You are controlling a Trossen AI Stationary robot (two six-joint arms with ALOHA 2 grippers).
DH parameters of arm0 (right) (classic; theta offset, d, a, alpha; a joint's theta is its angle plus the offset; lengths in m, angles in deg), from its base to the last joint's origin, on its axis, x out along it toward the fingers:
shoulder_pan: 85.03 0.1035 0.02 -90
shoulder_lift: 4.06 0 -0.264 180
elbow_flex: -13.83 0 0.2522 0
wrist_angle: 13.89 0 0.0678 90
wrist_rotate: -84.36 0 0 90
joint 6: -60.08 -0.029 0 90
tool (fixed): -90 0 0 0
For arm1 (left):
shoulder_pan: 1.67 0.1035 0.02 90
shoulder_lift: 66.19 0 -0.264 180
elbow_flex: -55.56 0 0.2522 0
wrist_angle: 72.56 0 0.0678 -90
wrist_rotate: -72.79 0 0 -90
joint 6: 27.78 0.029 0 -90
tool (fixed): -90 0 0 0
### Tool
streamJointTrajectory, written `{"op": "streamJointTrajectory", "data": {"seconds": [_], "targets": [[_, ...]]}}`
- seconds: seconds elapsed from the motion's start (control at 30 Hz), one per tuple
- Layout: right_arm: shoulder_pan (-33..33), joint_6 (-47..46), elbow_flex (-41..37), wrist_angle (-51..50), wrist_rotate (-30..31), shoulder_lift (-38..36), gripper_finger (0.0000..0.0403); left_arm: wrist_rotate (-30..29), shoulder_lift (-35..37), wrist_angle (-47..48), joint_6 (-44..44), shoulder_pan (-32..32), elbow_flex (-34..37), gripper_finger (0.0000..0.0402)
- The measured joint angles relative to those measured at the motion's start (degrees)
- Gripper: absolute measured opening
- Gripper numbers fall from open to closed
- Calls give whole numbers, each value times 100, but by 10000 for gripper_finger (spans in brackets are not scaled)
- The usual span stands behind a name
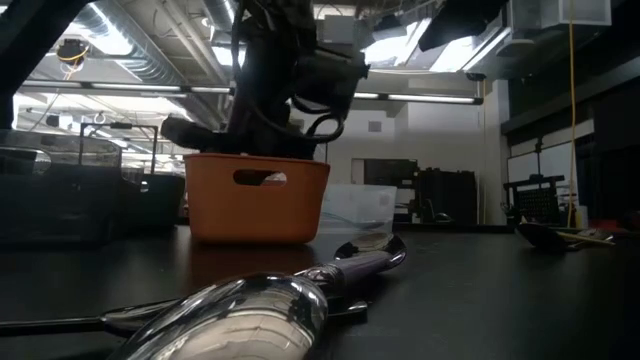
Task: Sort silverware by color (type)
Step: Put the gold spoon into the yellow bin
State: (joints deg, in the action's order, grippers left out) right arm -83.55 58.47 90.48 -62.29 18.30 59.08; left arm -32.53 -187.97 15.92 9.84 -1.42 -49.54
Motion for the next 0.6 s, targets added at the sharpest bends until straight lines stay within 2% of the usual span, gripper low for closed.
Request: {"op": "streamJointTrajectory", "data": {"seconds": [0.27,0.6], "targets": [[0,0,0,0,-2,24,111,-42,0,-2,-271,0,64,92],[0,-1,0,9,0,24,111,-41,0,80,-453,-4,-42,83]]}}
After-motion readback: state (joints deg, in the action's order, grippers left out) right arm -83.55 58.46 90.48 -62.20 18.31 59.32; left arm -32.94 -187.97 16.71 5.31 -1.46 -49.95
